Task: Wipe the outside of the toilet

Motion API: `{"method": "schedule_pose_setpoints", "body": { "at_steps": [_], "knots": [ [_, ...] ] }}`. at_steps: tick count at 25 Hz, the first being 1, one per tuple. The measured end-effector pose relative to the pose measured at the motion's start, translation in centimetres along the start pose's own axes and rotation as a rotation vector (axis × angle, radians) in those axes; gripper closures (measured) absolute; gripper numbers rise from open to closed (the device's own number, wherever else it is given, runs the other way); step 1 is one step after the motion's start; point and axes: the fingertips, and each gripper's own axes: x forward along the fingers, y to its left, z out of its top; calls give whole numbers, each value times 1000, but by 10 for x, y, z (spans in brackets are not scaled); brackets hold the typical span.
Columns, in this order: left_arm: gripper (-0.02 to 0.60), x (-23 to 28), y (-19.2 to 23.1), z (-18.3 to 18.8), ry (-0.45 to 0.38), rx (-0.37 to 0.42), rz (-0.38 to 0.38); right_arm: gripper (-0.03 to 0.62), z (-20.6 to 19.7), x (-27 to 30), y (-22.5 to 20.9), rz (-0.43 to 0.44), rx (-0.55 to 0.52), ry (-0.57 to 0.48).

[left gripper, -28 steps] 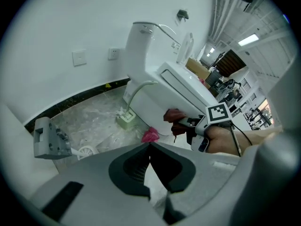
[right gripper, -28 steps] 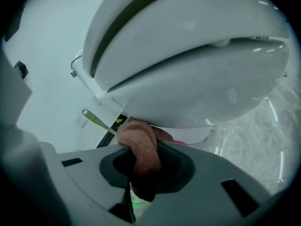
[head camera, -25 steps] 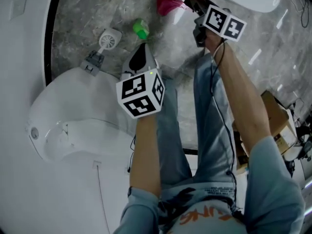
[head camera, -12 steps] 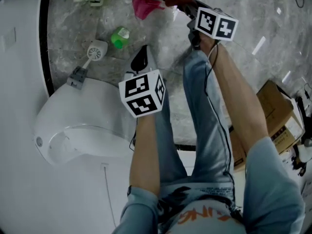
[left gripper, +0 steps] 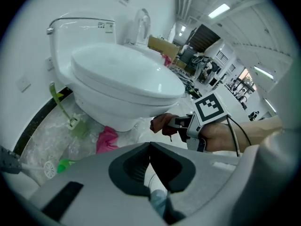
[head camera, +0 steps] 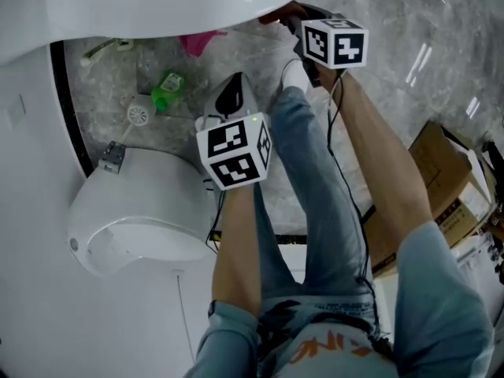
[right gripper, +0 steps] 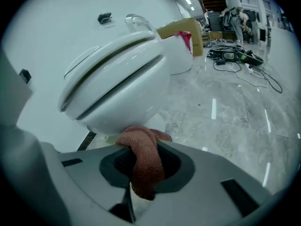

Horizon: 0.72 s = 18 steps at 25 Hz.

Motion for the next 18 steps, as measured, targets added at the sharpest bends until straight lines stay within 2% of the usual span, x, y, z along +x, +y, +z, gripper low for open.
{"method": "schedule_pose_setpoints", "body": {
  "at_steps": [4,8,10,13,18],
  "knots": [
    [580,18,-43,16,0,34,-24,526,27,-12,-33,-6,-17,-20],
    [581,30,-66,22,17,50,-38,526,48,-15,-51,-2,-58,-25],
    [581,32,-73,27,15,102,-30,526,51,-18,-55,-2,-92,-21],
    [580,31,-85,37,-3,213,-20,526,43,-25,-56,4,-161,-3],
    [580,29,-85,33,-36,208,-51,526,1,-37,-51,-8,-153,25]
  ]
}}
